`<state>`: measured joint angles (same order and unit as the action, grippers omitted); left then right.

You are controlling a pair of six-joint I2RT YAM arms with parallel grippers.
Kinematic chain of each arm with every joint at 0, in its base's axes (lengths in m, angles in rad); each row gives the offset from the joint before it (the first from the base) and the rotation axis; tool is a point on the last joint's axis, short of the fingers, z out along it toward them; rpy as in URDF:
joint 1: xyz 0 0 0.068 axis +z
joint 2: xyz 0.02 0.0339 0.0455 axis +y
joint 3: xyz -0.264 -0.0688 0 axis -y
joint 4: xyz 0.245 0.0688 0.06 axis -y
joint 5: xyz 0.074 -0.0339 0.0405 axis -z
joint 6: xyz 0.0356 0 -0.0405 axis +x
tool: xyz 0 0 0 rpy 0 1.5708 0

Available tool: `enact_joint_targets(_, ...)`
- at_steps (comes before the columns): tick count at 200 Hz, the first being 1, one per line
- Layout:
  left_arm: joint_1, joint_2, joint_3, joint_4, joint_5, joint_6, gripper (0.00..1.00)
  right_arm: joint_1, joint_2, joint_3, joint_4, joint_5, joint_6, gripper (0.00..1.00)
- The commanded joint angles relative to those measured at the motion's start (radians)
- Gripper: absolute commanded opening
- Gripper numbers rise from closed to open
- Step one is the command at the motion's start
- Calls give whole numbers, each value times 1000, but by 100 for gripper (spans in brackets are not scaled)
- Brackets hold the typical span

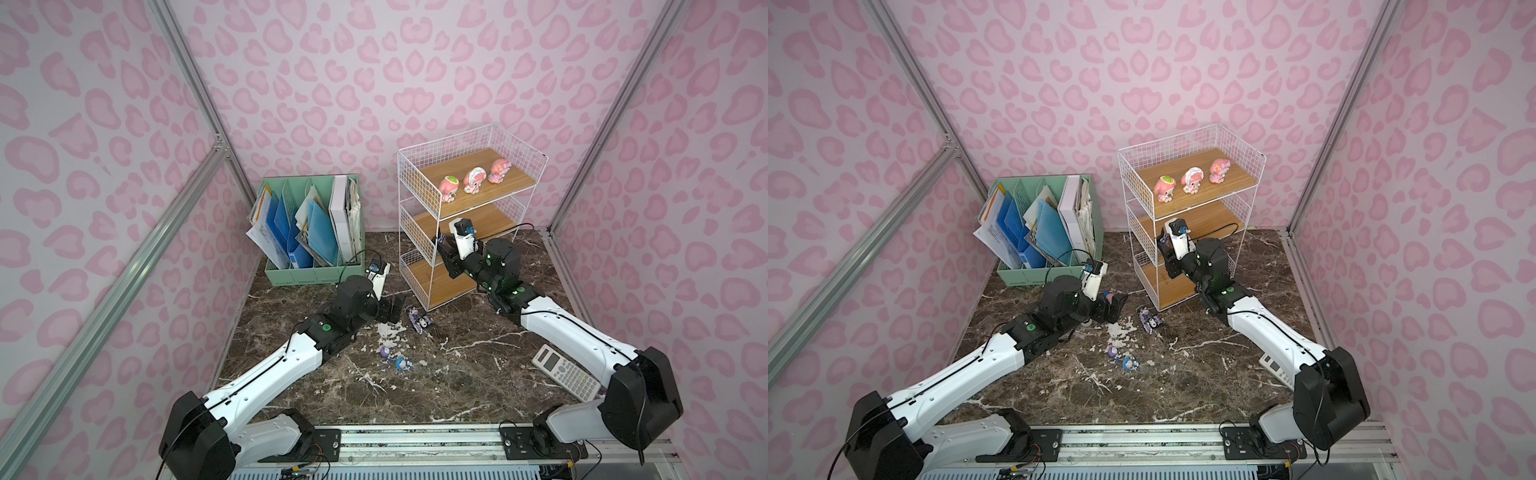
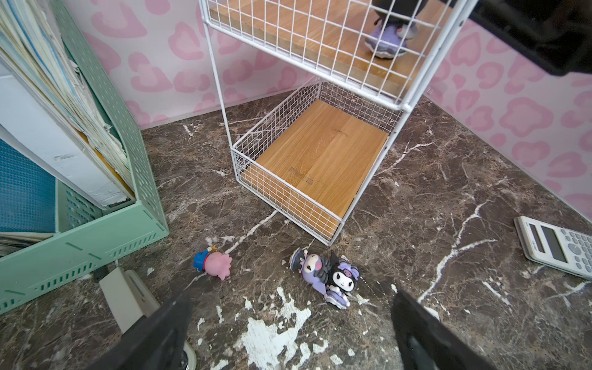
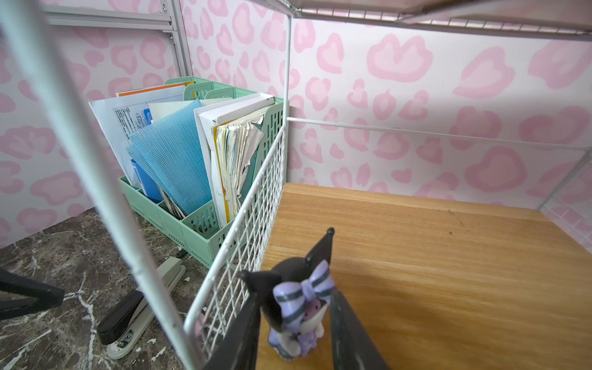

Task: Organize plastic toys on shelves
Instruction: Place the plastic toy on the shelf.

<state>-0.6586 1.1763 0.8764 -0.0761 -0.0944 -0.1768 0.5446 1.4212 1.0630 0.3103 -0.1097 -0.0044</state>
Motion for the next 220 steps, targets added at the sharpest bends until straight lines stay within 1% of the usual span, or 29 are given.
enact_joint_targets(1,1,0,10,-1,7,1,99,6,-7,5,-11,17,0,38)
enact_joint_targets(20,1,0,10,-1,9,0,99,7,-12,-1,-7,13,0,39)
enact_joint_targets(55,1,-4,10,-1,13,-2,99,14,-35,-11,-5,8,0,45)
enact_joint_targets(102,2,-16,0,-5,18,-7,99,-2,-105,-70,-9,40,-2,45)
enact_joint_targets(118,1,-20,-5,-8,19,-8,99,-26,-125,-99,-9,30,7,43)
enact_joint_targets(135,1,-17,-8,-8,18,-9,99,-44,-124,-109,-15,7,16,37)
enact_joint_targets(163,1,-14,-5,-8,25,-11,99,-45,-96,-97,-14,-12,14,27)
enact_joint_targets(220,1,-10,-4,-11,24,-7,99,-53,-32,-61,0,-24,17,25)
